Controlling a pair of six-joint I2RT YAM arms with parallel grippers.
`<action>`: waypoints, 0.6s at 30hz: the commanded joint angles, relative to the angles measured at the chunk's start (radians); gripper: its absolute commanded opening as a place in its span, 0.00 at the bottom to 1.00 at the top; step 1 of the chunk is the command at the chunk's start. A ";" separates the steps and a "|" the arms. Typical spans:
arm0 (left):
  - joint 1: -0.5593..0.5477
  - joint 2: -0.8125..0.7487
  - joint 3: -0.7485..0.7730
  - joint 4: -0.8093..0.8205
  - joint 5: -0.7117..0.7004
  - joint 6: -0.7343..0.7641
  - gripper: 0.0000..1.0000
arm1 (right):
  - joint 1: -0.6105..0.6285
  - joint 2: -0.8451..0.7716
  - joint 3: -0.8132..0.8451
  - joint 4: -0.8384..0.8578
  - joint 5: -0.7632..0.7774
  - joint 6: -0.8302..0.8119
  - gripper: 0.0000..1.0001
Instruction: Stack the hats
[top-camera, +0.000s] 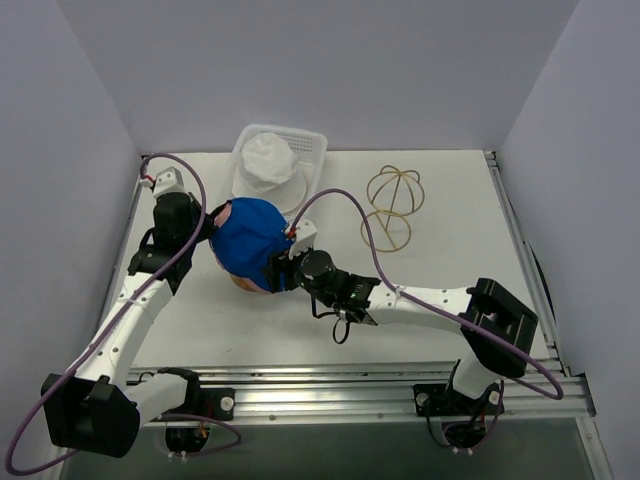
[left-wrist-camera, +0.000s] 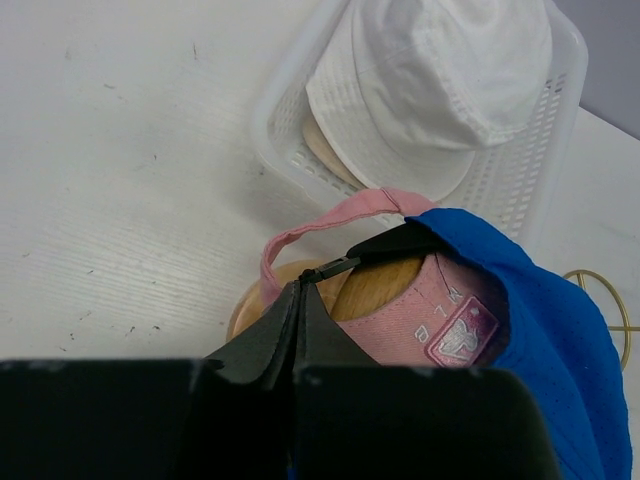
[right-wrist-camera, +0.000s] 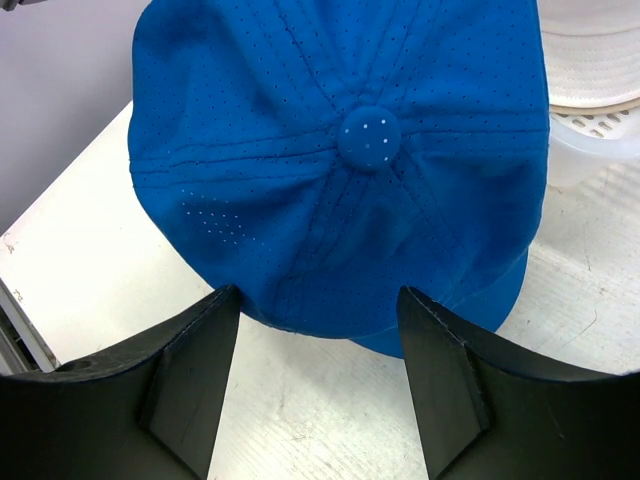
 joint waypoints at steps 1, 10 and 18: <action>-0.003 -0.014 -0.004 0.037 -0.035 0.022 0.02 | 0.009 -0.018 0.022 0.042 0.008 -0.013 0.60; -0.003 -0.011 -0.047 0.046 -0.066 0.017 0.02 | 0.009 -0.010 0.014 0.053 0.006 -0.008 0.60; -0.003 -0.008 -0.069 0.060 -0.075 0.023 0.02 | 0.009 -0.002 0.002 0.063 0.009 -0.006 0.60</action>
